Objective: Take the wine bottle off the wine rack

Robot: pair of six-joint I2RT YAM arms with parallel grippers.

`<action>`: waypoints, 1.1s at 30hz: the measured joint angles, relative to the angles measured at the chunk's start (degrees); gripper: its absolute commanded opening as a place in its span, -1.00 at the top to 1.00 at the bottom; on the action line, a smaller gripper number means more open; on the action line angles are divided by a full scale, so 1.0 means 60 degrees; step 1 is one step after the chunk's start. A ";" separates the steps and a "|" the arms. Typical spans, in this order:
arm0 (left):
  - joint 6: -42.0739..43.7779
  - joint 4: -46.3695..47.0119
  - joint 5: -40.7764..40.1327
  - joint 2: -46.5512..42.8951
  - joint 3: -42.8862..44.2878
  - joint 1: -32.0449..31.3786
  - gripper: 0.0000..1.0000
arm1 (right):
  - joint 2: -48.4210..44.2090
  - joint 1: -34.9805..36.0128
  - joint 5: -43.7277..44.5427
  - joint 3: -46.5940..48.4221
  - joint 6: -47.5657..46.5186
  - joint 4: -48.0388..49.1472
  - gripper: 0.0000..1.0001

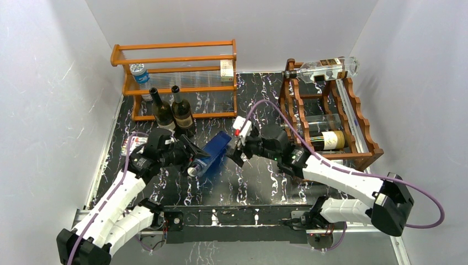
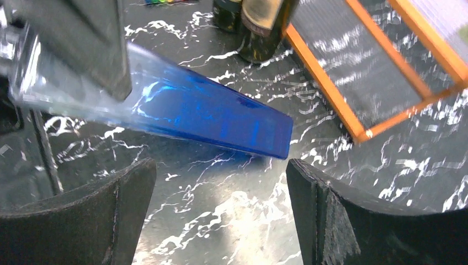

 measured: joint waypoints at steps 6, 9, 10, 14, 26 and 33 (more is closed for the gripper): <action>-0.1851 -0.0331 0.0266 -0.0448 -0.0076 0.0000 1.00 | 0.0168 0.0189 -0.1381 -0.1366 -0.2106 0.2288 -0.96; -0.2412 -0.0477 0.0375 -0.0608 -0.0080 0.0000 1.00 | 0.0794 0.0528 -0.1818 -0.1424 -0.2790 0.3293 -0.95; -0.2557 -0.0543 0.0364 -0.0678 -0.0080 0.0000 1.00 | 0.0976 0.0616 -0.1902 -0.1424 -0.2954 0.3519 -0.95; -0.3016 -0.0852 0.0280 -0.1005 -0.0080 0.0000 1.00 | 0.1752 0.0994 -0.2240 -0.1424 -0.3563 0.4273 -0.94; -0.3785 -0.1147 0.0106 -0.1370 -0.0091 0.0004 1.00 | 0.3304 0.2164 -0.0477 -0.2095 -0.4411 0.7391 -0.86; -0.3978 -0.1122 0.0087 -0.1370 -0.0091 0.0004 0.95 | 0.4313 0.2324 0.0736 -0.2506 -0.4280 0.9471 -0.54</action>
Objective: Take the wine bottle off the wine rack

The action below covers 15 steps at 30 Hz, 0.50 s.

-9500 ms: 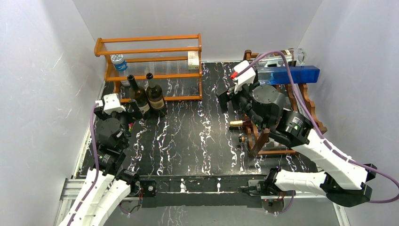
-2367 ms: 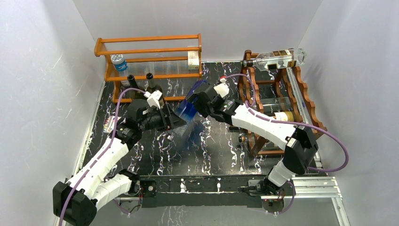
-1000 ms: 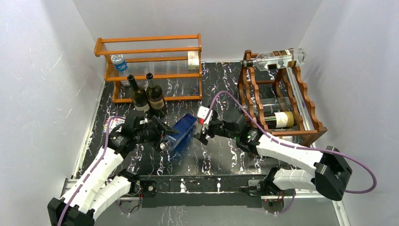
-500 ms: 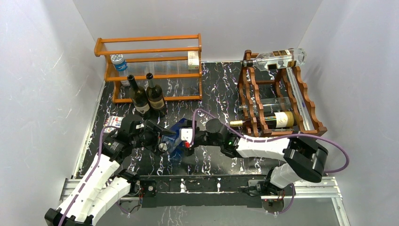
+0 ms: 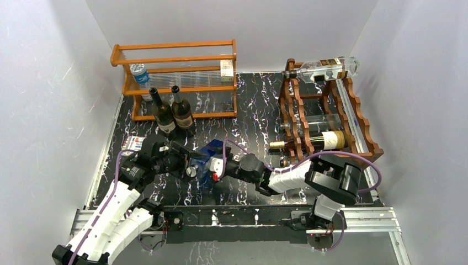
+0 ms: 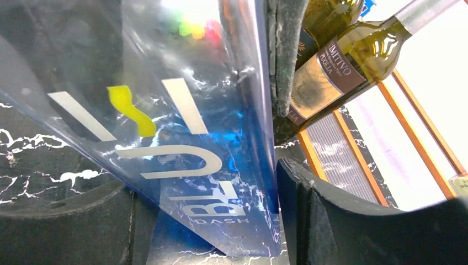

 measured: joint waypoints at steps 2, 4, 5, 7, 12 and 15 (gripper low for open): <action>-0.0073 0.0018 -0.0015 -0.0004 0.0000 -0.0004 0.71 | 0.0124 0.0015 0.0149 0.0000 0.0029 0.0237 -0.44; -0.0146 0.0015 -0.0011 -0.0033 0.0000 0.0000 0.30 | 0.0138 0.0047 0.0244 -0.0011 -0.0004 0.0317 -0.25; -0.0146 -0.0004 -0.0007 -0.0066 0.0000 0.0000 0.04 | 0.0138 0.0051 0.0288 -0.0051 0.0033 0.0401 -0.13; -0.0149 -0.0044 -0.0044 -0.0160 -0.0004 -0.0004 -0.50 | 0.0138 0.0091 0.0339 -0.0120 0.0069 0.0568 0.03; 0.0149 0.0579 -0.0135 -0.0546 0.0026 -0.0004 -0.96 | 0.0138 0.0113 0.0568 -0.0138 0.0565 0.0787 0.24; 0.0656 0.0739 -0.0182 -0.0412 0.0284 -0.0004 -0.97 | 0.0095 0.0109 0.0918 -0.0310 0.0943 0.1162 0.41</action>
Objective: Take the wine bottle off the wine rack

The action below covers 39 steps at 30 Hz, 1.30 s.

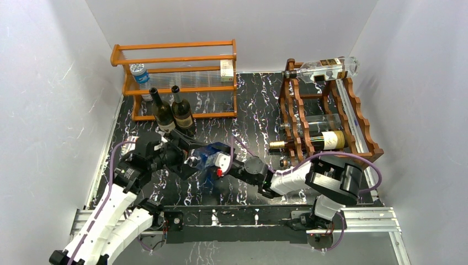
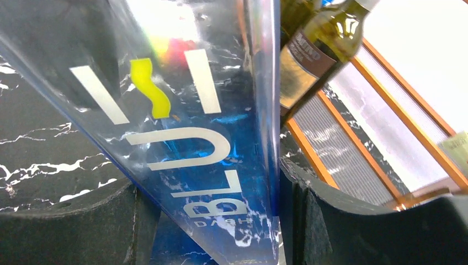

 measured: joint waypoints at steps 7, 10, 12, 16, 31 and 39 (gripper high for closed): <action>0.2896 -0.1428 -0.1100 0.1752 0.3071 -0.0029 -0.97 | -0.0812 -0.0076 0.1228 -0.0484 0.1151 -0.0044 0.83; 0.4433 -0.1778 -0.2222 0.2288 0.4921 -0.0007 -0.97 | -0.1162 -0.0058 0.1577 -0.0568 0.1359 -0.0481 0.89; 0.5493 -0.1785 -0.2980 0.2463 0.6043 -0.0007 -0.97 | -0.1373 -0.0047 0.1880 -0.0634 0.1559 -0.0678 0.94; 0.7402 -0.1311 -0.4269 0.2353 0.7260 -0.0007 -0.97 | -0.1847 -0.0007 0.2845 -0.0798 0.2248 -0.1060 1.00; 1.2998 0.4186 -0.8280 0.2251 0.4503 -0.0007 -0.96 | -0.0565 -0.0834 0.6317 0.1617 0.5599 -0.3020 1.00; 1.4630 0.6779 -0.9930 0.1122 0.1628 -0.0007 -0.97 | 0.1774 -0.1446 0.6940 0.3909 0.5275 -0.2364 1.00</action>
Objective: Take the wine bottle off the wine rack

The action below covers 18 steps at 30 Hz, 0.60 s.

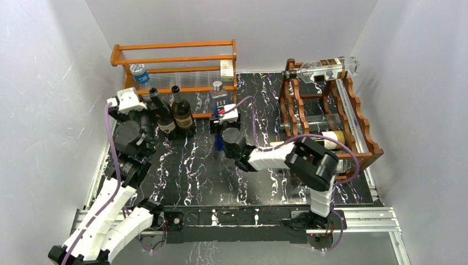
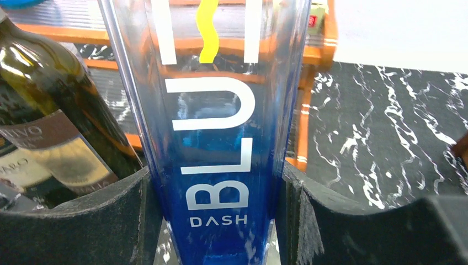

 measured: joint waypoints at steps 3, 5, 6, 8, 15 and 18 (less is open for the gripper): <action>0.0237 0.0856 -0.0488 -0.0827 -0.0943 0.0098 -0.96 | 0.1027 0.0015 0.0109 0.0816 -0.0590 0.0925 1.00; 0.0342 0.1213 -0.0725 -0.1202 -0.1304 0.0164 -0.96 | 0.1676 0.0029 0.0237 0.1421 -0.1016 0.1410 1.00; 0.0419 0.1501 -0.0867 -0.1402 -0.1494 0.0197 -0.96 | 0.1974 0.0036 0.0277 0.1705 -0.1198 0.1610 1.00; 0.0525 0.1814 -0.1024 -0.1596 -0.1683 0.0215 -0.96 | 0.2459 0.0055 0.0412 0.2178 -0.1468 0.1982 1.00; 0.0586 0.2142 -0.1151 -0.1515 -0.1745 0.0215 -0.96 | 0.3391 0.0073 0.0980 0.3217 -0.1953 0.2557 1.00; 0.0586 0.2149 -0.1151 -0.1523 -0.1752 0.0215 -0.96 | 0.3723 0.0076 0.1286 0.3668 -0.2000 0.2674 1.00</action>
